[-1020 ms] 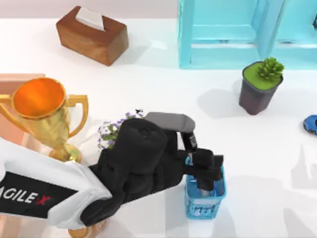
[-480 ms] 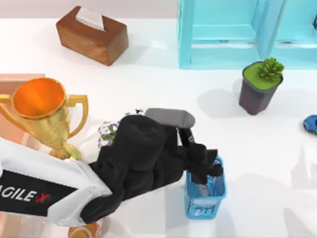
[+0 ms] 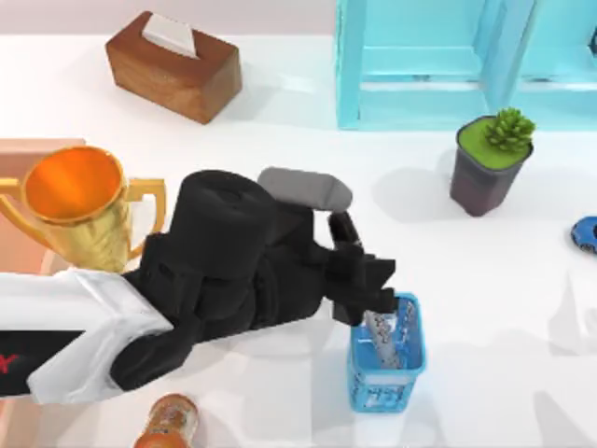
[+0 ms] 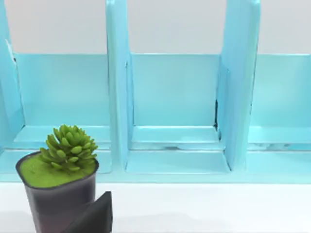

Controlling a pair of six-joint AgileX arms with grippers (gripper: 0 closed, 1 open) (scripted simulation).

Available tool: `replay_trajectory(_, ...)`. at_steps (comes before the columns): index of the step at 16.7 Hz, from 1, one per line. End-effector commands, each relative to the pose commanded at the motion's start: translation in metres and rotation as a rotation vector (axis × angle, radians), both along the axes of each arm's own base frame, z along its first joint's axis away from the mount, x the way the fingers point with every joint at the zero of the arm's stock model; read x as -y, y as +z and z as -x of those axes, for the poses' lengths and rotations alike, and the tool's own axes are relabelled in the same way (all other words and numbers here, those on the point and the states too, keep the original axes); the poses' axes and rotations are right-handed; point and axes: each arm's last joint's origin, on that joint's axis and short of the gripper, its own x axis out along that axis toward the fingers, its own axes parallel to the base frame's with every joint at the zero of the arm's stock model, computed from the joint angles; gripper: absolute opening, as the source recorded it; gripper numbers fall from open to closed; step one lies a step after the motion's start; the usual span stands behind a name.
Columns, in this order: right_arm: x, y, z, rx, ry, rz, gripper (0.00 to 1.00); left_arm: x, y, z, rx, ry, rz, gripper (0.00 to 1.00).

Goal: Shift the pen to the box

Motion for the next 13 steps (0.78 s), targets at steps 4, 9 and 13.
replay_trajectory(4, 0.000, 0.000, 0.000, 0.000, 0.000, 0.000, 1.00, -0.036, 0.046, -0.007, 0.020, -0.028, 0.001, 0.00)
replay_trajectory(9, 0.000, 0.000, 0.000, 0.000, 0.000, 0.000, 1.00, -0.095, 0.092, -0.003, -0.005, 0.016, -0.010, 0.00)
replay_trajectory(13, 0.000, 0.000, 0.000, 0.000, 0.000, 0.000, 1.00, -0.128, 0.108, 0.002, -0.024, 0.100, -0.020, 0.00)
